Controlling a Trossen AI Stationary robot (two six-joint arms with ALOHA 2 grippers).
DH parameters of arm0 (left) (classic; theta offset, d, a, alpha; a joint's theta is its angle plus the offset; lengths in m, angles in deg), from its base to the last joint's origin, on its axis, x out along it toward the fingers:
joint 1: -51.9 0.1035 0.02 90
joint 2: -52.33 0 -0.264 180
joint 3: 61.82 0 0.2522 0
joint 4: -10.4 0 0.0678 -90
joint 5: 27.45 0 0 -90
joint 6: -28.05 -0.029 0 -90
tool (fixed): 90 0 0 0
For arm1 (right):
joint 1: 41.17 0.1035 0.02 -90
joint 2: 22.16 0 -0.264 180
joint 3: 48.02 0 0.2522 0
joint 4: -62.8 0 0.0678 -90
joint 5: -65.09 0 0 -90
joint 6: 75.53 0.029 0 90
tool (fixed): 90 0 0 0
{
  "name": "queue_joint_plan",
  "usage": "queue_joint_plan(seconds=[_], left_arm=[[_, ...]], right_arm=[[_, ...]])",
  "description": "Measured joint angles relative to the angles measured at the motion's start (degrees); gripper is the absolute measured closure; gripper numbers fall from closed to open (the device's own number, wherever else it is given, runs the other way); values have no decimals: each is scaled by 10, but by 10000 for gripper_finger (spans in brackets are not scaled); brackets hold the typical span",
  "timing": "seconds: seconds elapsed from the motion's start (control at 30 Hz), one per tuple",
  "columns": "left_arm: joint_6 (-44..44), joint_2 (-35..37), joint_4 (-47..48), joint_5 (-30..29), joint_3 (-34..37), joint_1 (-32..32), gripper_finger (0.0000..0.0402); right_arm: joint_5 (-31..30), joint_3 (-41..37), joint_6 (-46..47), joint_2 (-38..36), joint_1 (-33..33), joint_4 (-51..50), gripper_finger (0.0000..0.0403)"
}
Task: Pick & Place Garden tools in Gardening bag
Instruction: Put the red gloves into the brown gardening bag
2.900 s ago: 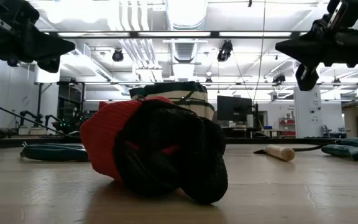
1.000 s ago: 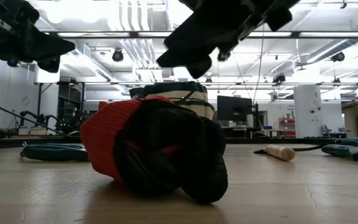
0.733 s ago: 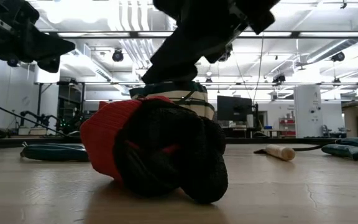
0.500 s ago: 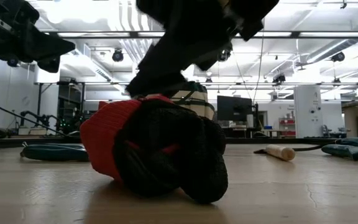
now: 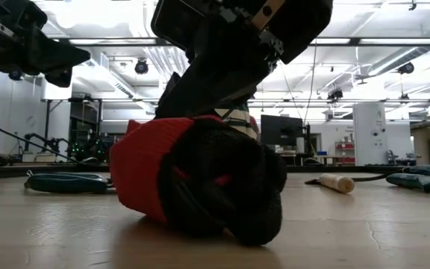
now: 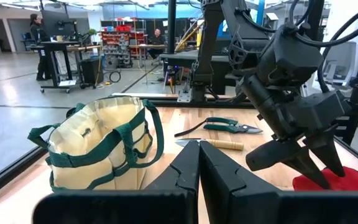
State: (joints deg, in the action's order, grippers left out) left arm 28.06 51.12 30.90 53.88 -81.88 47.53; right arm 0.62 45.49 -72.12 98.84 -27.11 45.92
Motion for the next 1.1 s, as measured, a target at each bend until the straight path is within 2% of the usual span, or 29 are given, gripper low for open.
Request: queue_joint_plan(seconds=[0.3,0.57,0.8,0.87,1.1], left_arm=[[0,0,0,0,0,0,387],[0,0,0,0,0,0,387],[0,0,0,0,0,0,387],[0,0,0,0,0,0,387],[0,0,0,0,0,0,387]], right_arm=[[0,-8,0,0,0,2,313],[1,-9,-14,0,1,0,388],[-2,-8,-39,-10,-1,-7,394],[-22,-8,-52,-18,-1,-17,394],[-157,-8,-98,-69,-2,-92,394]])
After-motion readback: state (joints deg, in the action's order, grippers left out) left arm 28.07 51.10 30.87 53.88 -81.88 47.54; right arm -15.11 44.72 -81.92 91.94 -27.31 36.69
